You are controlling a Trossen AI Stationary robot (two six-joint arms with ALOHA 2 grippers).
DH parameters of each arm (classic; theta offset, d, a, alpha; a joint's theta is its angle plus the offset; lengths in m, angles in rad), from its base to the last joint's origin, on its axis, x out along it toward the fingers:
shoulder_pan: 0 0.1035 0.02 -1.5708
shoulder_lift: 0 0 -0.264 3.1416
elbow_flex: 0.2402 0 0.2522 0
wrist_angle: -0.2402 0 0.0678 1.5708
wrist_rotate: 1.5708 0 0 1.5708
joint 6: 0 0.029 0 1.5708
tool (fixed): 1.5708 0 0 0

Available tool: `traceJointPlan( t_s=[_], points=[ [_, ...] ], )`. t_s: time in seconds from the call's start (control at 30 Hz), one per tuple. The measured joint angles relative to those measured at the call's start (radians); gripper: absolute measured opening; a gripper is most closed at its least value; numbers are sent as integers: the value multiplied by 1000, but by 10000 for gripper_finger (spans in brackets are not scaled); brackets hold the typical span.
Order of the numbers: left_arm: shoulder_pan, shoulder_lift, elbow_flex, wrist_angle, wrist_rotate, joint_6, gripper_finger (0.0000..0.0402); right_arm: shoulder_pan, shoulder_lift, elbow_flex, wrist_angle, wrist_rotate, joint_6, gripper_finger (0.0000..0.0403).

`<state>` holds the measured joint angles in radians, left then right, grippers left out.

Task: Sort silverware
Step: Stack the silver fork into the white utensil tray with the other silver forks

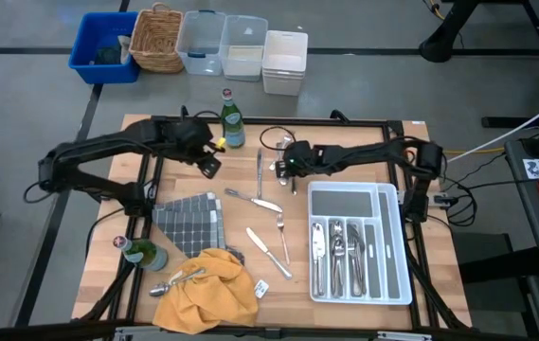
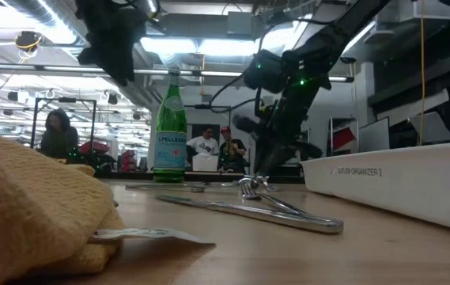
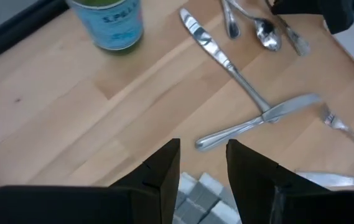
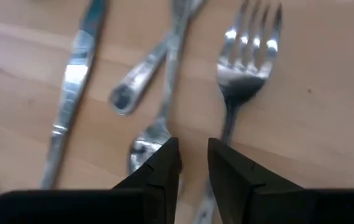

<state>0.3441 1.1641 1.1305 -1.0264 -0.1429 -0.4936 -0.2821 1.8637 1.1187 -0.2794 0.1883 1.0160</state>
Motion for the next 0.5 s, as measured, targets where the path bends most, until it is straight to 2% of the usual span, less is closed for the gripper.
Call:
traceJointPlan(
  t_s=[0.23,0.5],
  points=[
    [16,-39,0,-12,0,87,117,0,13,0,-11,9,62,88],
    [19,-40,0,-11,0,112,117,-2,13,0,-10,81,80,88]
  ],
)
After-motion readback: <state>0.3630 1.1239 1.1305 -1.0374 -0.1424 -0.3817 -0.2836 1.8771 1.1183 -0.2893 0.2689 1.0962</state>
